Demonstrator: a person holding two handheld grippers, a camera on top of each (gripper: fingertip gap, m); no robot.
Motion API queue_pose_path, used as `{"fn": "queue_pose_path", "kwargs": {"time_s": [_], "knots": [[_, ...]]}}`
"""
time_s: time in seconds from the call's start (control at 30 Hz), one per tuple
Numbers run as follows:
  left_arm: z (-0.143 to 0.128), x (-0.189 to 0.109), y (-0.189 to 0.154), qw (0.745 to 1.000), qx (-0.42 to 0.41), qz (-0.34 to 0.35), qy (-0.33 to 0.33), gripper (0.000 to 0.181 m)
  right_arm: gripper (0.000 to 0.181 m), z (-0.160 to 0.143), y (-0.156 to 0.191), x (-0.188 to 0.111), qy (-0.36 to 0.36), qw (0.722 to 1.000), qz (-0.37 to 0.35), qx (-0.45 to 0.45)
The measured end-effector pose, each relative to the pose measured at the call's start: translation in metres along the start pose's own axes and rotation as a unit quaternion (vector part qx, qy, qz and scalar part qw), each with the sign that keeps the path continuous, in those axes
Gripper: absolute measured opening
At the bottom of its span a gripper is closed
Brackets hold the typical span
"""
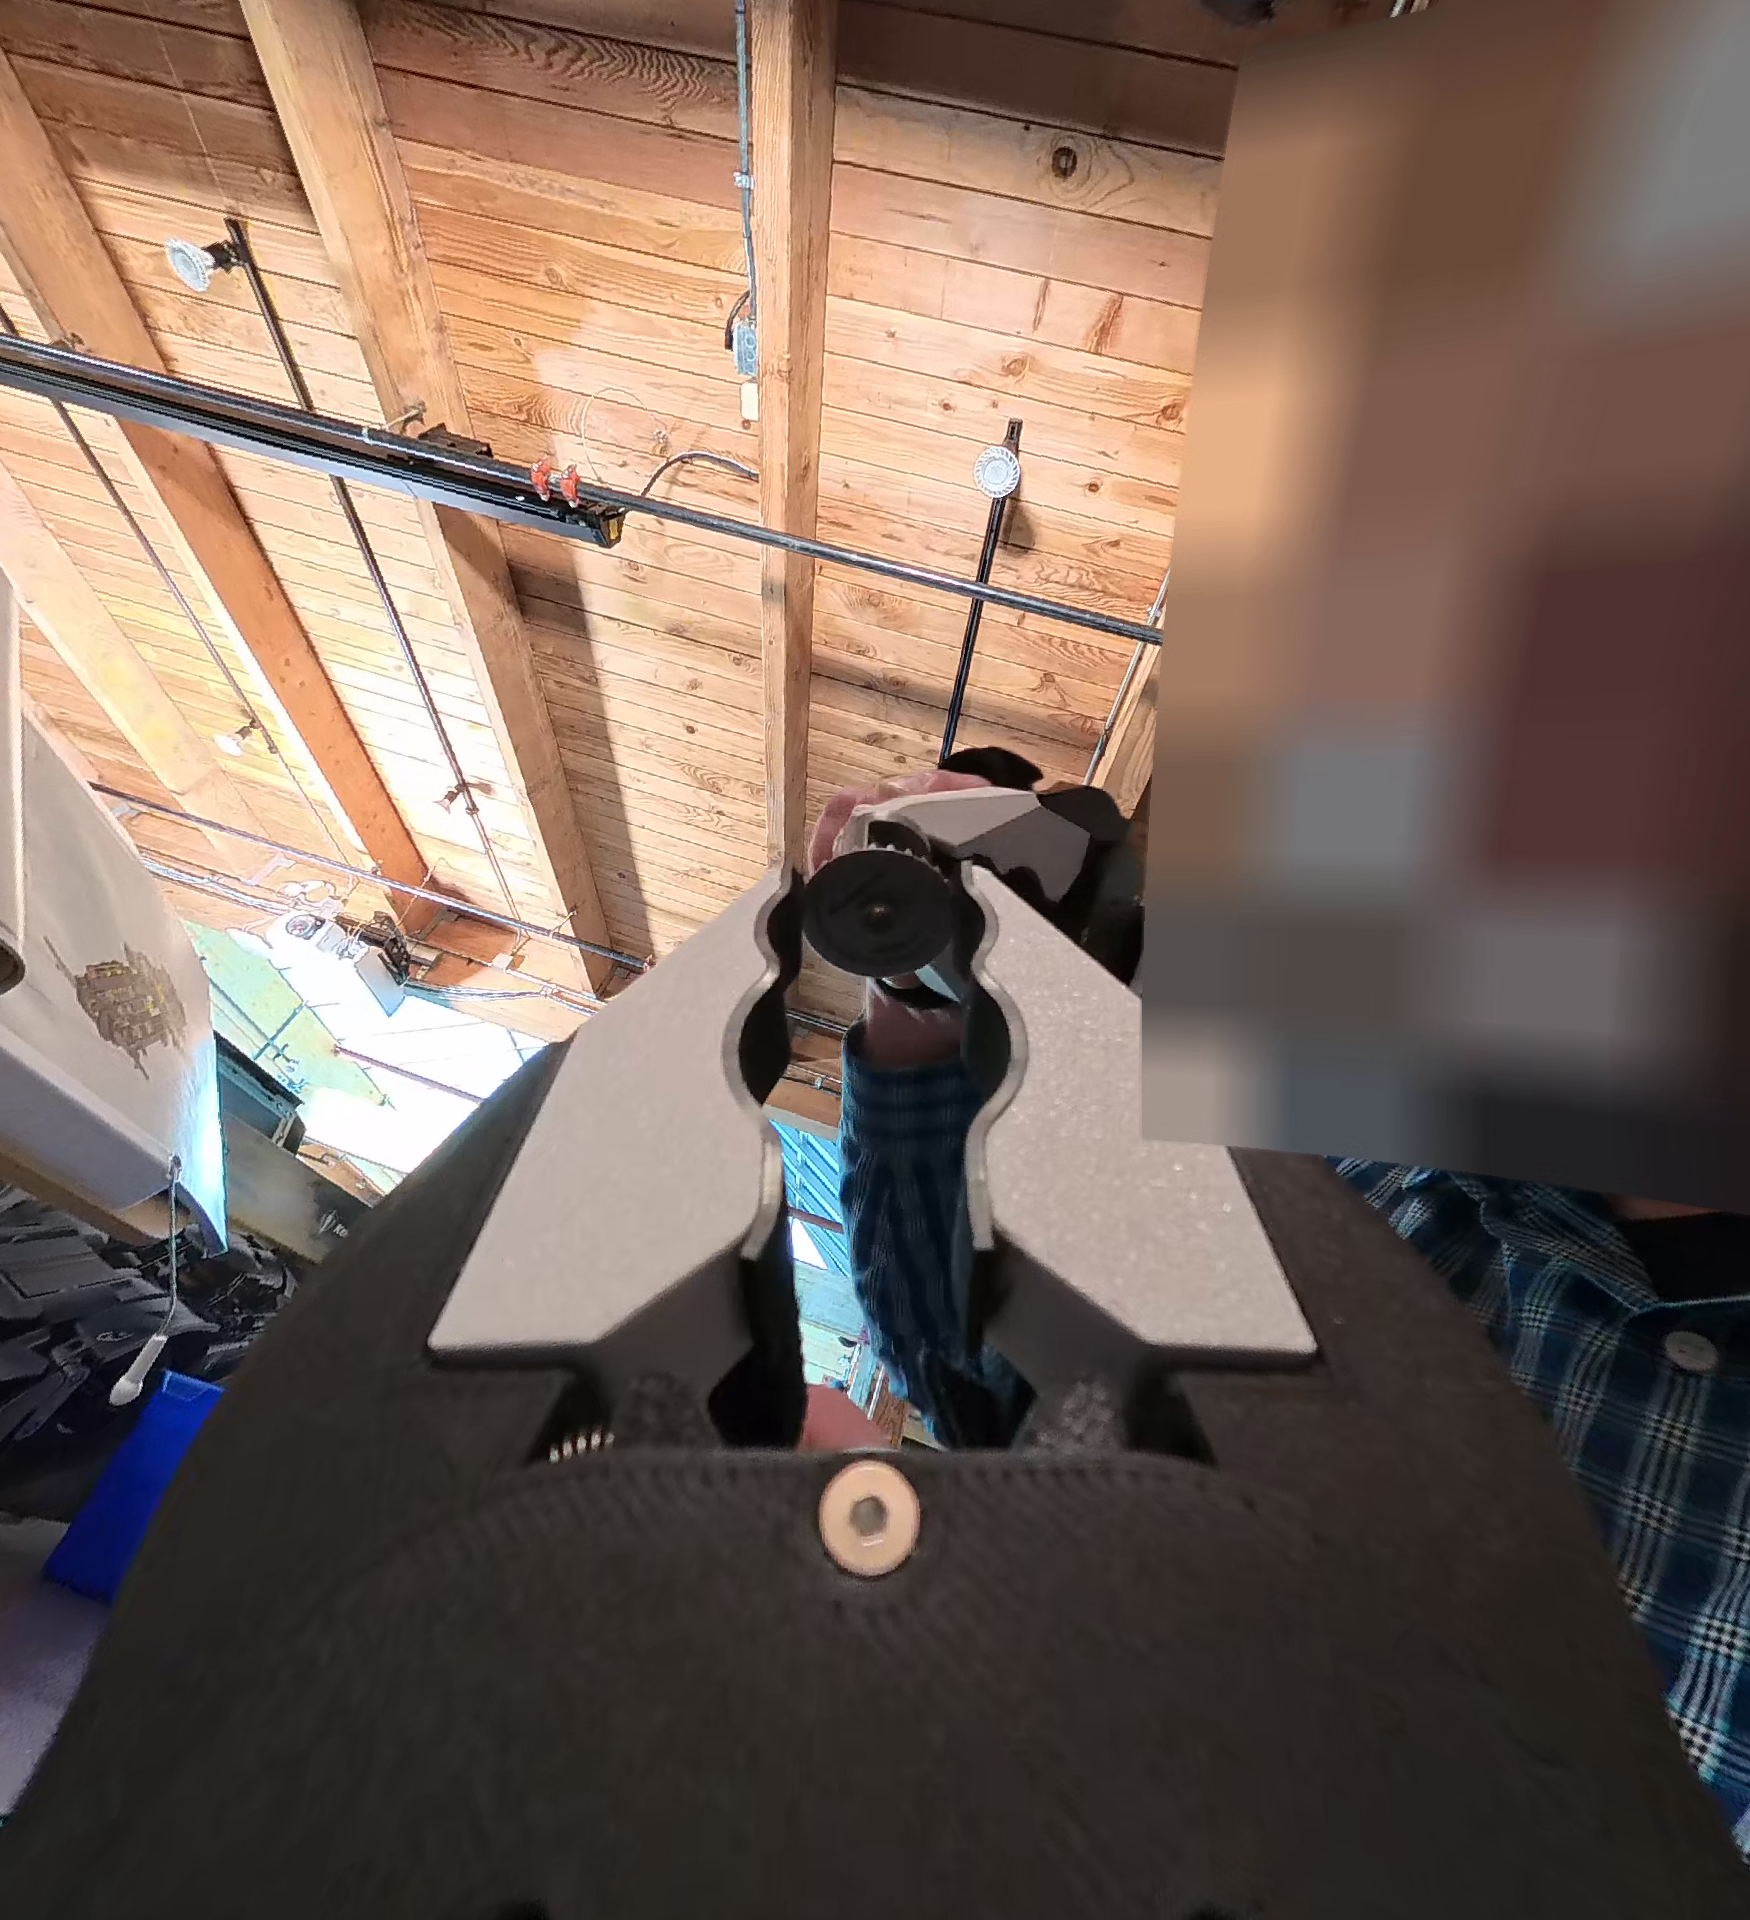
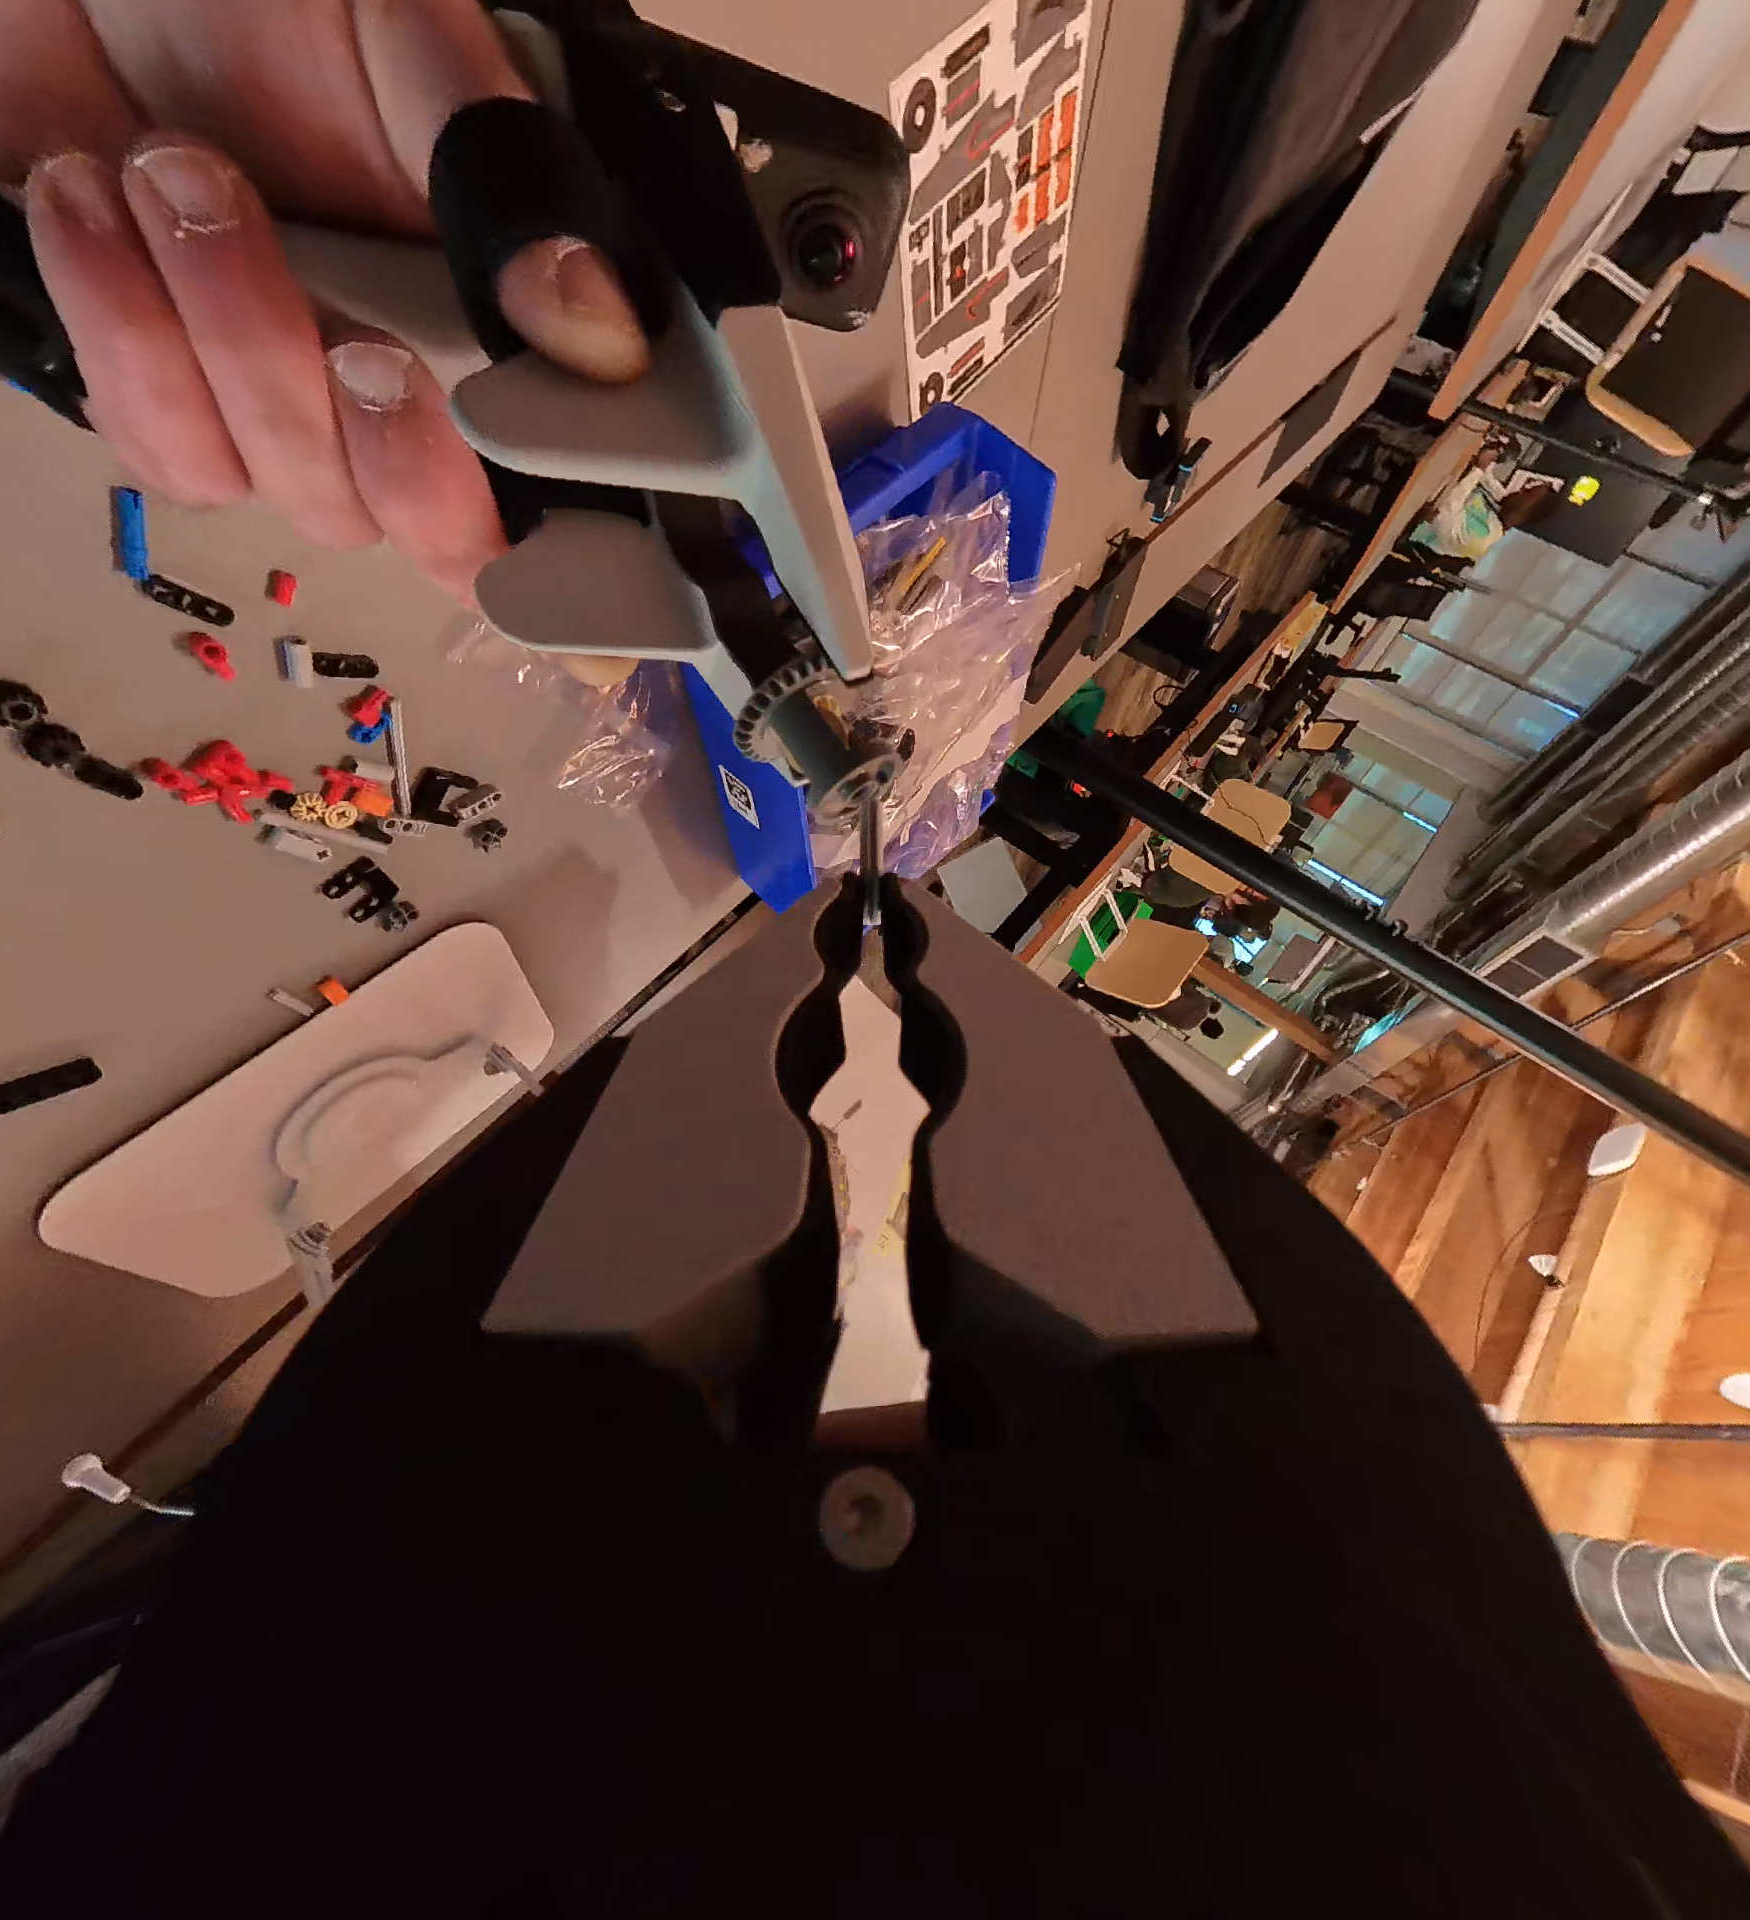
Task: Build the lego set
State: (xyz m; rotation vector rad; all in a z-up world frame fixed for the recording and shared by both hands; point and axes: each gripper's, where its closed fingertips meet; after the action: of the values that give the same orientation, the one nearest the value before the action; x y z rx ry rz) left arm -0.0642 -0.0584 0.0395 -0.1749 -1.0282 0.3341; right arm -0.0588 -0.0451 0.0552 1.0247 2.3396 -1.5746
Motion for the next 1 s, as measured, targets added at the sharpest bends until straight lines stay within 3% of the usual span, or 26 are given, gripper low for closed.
{"fn": "queue_pose_path", "kwargs": {"time_s": [0.03, 1.0], "knots": [[0.0001, -0.0002, -0.0001, 1.000, 0.000, 0.000, 0.000, 0.025, 0.001, 0.0009, 0.0000, -0.0002, -0.001, 1.000, 0.002, -0.005], [-0.0027, 0.0014, 0.0017, 1.000, -0.001, 0.004, 0.008, 0.026, 0.000, 0.0014, 0.0022, 0.0002, 0.050, 0.985, 0.012, -0.163]]}}
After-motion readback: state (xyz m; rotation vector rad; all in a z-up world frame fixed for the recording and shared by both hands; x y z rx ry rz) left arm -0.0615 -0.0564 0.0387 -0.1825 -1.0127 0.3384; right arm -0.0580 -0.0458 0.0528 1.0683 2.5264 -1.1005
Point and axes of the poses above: each gripper's, where its closed fingertips meet, x out along the fingers, z out of its top, y = z × x across the jaws, and after that the axes turned 14 degrees about y, right-handed
